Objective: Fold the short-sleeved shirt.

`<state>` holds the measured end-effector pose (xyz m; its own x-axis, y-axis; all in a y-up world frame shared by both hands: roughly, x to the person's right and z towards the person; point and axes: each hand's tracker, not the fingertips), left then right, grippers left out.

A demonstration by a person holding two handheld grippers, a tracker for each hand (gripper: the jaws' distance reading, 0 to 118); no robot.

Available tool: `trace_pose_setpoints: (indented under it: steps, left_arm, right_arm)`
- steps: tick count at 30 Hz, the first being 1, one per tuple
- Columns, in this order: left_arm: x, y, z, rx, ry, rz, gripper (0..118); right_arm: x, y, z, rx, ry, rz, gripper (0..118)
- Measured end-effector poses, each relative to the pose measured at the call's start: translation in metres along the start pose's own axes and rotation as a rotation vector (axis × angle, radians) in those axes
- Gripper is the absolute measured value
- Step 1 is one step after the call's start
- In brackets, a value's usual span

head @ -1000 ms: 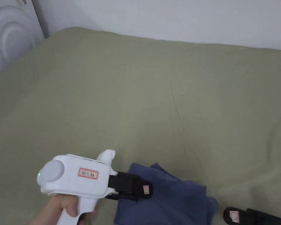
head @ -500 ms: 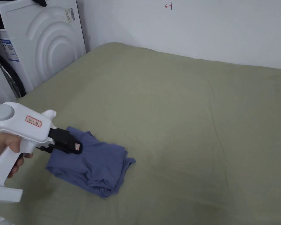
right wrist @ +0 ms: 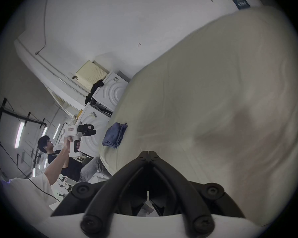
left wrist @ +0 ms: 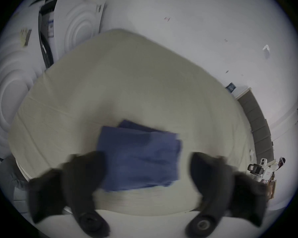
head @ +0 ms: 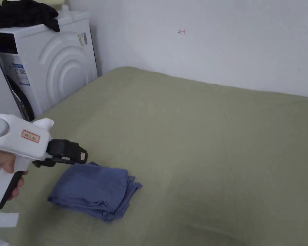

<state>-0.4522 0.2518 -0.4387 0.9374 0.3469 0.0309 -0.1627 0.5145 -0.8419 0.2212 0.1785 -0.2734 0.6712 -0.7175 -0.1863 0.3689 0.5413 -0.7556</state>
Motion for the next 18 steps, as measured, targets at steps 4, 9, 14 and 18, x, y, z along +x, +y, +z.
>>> trace_pose_setpoints:
  steps: [4,9,14,18]
  left_arm:
    - [0.096,-0.035,0.021,0.193,-0.117,-0.029,7]
    - [0.228,-0.103,0.035,0.477,-0.164,-0.124,6]
    - [0.336,-0.157,0.05,0.723,-0.008,-0.286,6]
    - [0.391,-0.177,0.055,0.837,0.113,-0.405,6]
  right_arm:
    - [-0.032,0.008,0.033,0.135,-0.073,0.104,2]
    - [-0.087,0.016,0.074,0.379,-0.399,0.32,2]
    - [-0.121,0.013,0.098,0.597,-0.667,0.533,2]
    - [-0.142,0.0,0.107,0.727,-0.774,0.623,2]
